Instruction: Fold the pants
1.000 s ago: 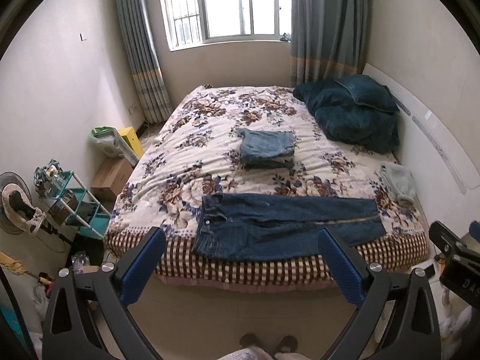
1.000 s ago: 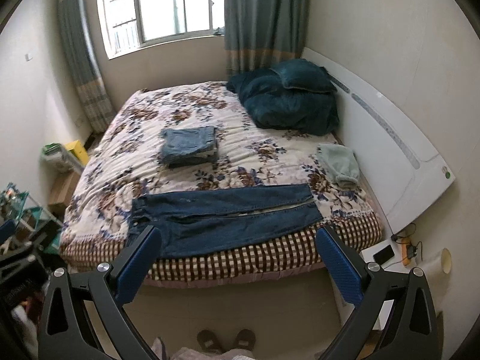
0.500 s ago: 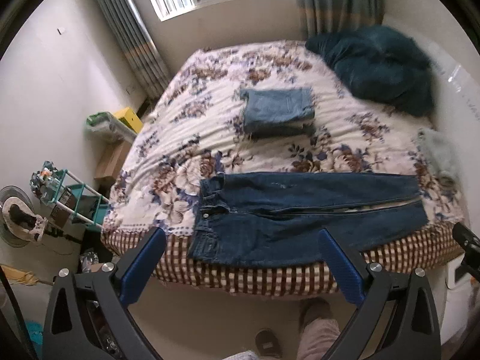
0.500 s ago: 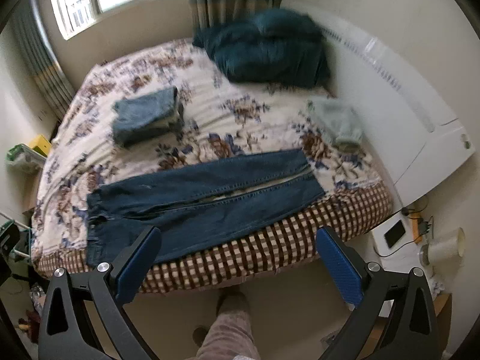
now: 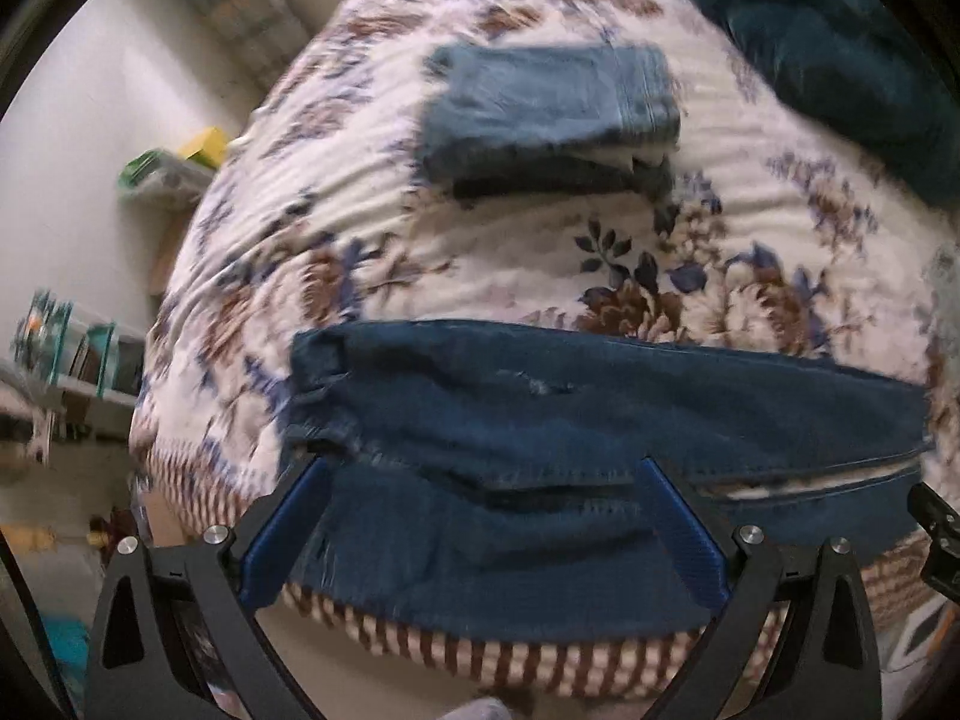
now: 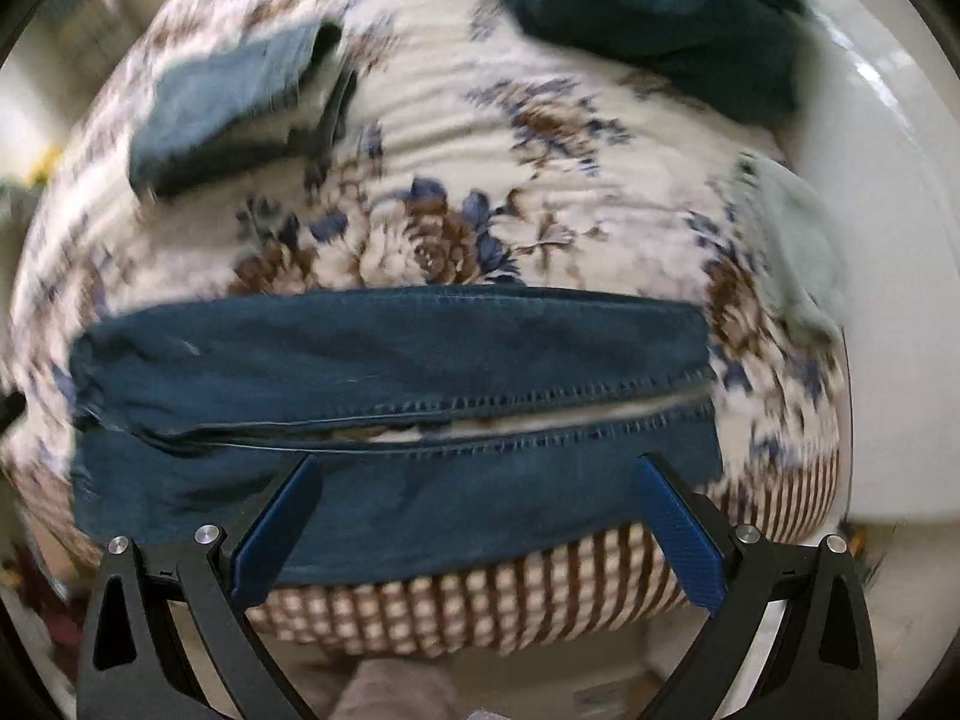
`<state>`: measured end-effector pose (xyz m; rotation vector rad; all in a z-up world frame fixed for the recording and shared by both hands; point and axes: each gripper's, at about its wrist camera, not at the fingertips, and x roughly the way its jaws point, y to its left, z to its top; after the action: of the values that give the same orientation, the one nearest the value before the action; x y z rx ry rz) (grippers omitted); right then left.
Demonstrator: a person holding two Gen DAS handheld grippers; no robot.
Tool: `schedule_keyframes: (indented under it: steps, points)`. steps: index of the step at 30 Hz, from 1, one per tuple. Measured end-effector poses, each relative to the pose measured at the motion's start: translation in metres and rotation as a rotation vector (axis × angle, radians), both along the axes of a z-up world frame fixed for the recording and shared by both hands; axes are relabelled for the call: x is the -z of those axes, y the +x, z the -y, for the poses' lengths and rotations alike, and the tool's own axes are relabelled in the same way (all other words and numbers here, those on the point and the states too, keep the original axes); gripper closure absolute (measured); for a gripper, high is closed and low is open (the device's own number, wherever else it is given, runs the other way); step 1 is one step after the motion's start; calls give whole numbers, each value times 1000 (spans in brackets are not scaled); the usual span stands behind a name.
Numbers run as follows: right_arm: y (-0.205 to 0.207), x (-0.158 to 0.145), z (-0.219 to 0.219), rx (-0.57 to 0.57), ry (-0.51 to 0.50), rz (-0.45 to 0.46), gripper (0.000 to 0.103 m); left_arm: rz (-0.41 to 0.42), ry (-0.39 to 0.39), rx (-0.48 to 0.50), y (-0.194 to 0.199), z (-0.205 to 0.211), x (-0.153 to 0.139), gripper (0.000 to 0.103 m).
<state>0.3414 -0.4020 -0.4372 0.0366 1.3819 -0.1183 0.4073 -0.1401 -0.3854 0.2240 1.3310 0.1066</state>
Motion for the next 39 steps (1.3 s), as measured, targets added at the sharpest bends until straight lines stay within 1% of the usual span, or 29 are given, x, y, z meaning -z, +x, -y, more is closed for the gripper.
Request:
schedule_keyframes:
  steps: [1, 2, 3, 4, 5, 6, 7, 8, 10, 12, 14, 15, 16, 18, 19, 21, 22, 23, 24, 25, 26, 27, 28, 29, 32, 34, 36, 38, 39]
  points:
    - [13, 17, -4, -39, -10, -27, 0, -17, 6, 23, 10, 6, 14, 0]
    - [32, 44, -11, -100, -22, -73, 0, -52, 7, 71, 25, 13, 40, 0]
    - [37, 57, -17, -136, -29, -101, 0, -76, 6, 100, 35, 18, 56, 2]
    - [58, 86, -26, -205, -33, -142, 0, -125, 19, 156, 51, 26, 85, 3]
    - [70, 106, -35, -258, -40, -166, 0, -165, 28, 198, 61, 31, 106, 6]
    - [75, 118, -40, -292, -50, -183, 0, -194, 30, 228, 68, 36, 121, 10]
    - [90, 139, -47, -348, -56, -214, 0, -244, 37, 286, 79, 40, 144, 12]
    - [98, 153, -55, -385, -64, -237, 0, -281, 39, 330, 86, 44, 160, 15]
    - [123, 190, -66, -484, -84, -293, 0, -324, 49, 400, 98, 50, 182, 17]
    - [136, 211, -74, -545, -106, -334, 0, -382, 34, 480, 106, 55, 200, 17]
    - [153, 237, -82, -623, -107, -401, 0, -451, -1, 563, 113, 58, 216, 17]
    - [158, 245, -84, -645, -102, -425, 0, -479, -7, 592, 116, 59, 223, 17]
    - [163, 256, -87, -679, -95, -461, 0, -527, -25, 622, 119, 59, 232, 17]
    - [170, 270, -91, -724, -79, -514, 0, -593, -47, 653, 122, 58, 244, 17]
    - [173, 278, -92, -734, -64, -543, 3, -610, -56, 672, 124, 58, 248, 17]
    - [177, 286, -93, -733, -39, -573, 12, -635, -72, 695, 129, 56, 251, 17]
    - [178, 288, -95, -742, -17, -585, 25, -644, -83, 692, 132, 55, 251, 19]
    - [178, 288, -96, -744, 15, -593, 36, -643, -76, 687, 134, 55, 251, 31]
    - [180, 286, -95, -744, 28, -596, 42, -644, -75, 673, 138, 54, 251, 46]
    - [179, 283, -95, -745, 50, -593, 57, -637, -87, 657, 140, 53, 247, 54]
    - [179, 279, -94, -745, 66, -592, 70, -632, -82, 650, 142, 52, 242, 70]
    - [181, 274, -93, -740, 73, -591, 75, -626, -85, 643, 144, 52, 236, 77]
    - [178, 269, -91, -728, 83, -583, 84, -602, -89, 624, 145, 49, 227, 80]
    - [174, 265, -88, -713, 83, -577, 88, -587, -91, 611, 144, 46, 219, 85]
    - [155, 243, -78, -664, 98, -529, 92, -529, -135, 544, 128, 32, 191, 91]
    - [143, 226, -70, -628, 111, -490, 93, -444, -155, 476, 119, 21, 164, 91]
    - [130, 203, -64, -594, 131, -445, 93, -394, -168, 437, 100, 13, 145, 92]
    - [115, 182, -60, -579, 133, -403, 93, -341, -169, 373, 77, 1, 116, 93]
    - [100, 169, -58, -575, 138, -379, 93, -329, -173, 344, 71, 1, 117, 93]
